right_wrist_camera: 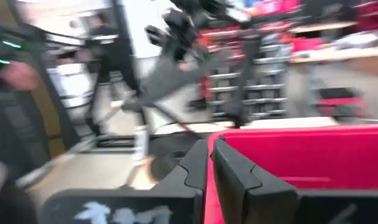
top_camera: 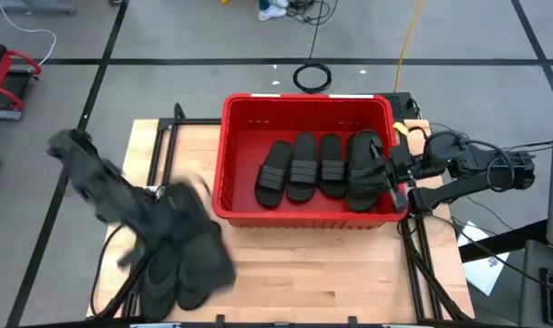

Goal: Pick and place slides into bin
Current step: Put the black slide into the red container

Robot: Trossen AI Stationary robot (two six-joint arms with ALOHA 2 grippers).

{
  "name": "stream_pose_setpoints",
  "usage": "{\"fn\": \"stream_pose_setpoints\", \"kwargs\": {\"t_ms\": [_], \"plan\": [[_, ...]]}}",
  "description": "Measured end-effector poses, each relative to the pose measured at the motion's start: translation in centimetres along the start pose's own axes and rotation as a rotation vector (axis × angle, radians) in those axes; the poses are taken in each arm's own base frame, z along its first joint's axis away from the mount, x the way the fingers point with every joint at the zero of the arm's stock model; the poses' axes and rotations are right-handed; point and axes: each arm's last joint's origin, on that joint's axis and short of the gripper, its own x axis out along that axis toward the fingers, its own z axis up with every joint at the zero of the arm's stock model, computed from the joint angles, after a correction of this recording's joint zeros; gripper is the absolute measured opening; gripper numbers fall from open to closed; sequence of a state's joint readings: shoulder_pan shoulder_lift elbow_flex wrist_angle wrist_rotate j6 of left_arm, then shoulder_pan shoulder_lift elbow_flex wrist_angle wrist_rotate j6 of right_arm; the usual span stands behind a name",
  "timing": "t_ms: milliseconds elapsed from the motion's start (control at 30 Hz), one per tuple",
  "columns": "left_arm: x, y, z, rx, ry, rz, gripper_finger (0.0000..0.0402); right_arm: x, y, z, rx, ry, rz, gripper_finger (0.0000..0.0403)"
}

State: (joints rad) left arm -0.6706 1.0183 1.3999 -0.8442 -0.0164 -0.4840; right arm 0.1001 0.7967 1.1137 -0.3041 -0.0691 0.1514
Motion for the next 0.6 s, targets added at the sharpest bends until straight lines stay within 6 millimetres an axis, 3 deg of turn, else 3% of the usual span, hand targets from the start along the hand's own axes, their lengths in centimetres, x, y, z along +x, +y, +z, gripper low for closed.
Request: {"fn": "stream_pose_setpoints", "kwargs": {"t_ms": [133,267,433,600], "plan": [[-5.6,1.0,3.3,0.095,-0.277,0.258,0.0003,0.4,-0.6,0.1,-0.039,-0.024,-0.177,0.0018],[-7.9,2.2,5.5,0.188,-0.423,0.438,0.0002,0.9,-1.0,0.3,-0.13,-0.054,-0.339,0.0018],[-7.3,5.1,7.1,0.189,-0.414,0.547,0.0002,2.2,-1.5,0.7,-0.145,-0.049,-0.444,0.0029],[-4.4,9.4,10.1,0.218,-0.403,0.431,0.0002,3.9,-1.7,1.2,-0.17,0.029,-0.461,0.008]]}}
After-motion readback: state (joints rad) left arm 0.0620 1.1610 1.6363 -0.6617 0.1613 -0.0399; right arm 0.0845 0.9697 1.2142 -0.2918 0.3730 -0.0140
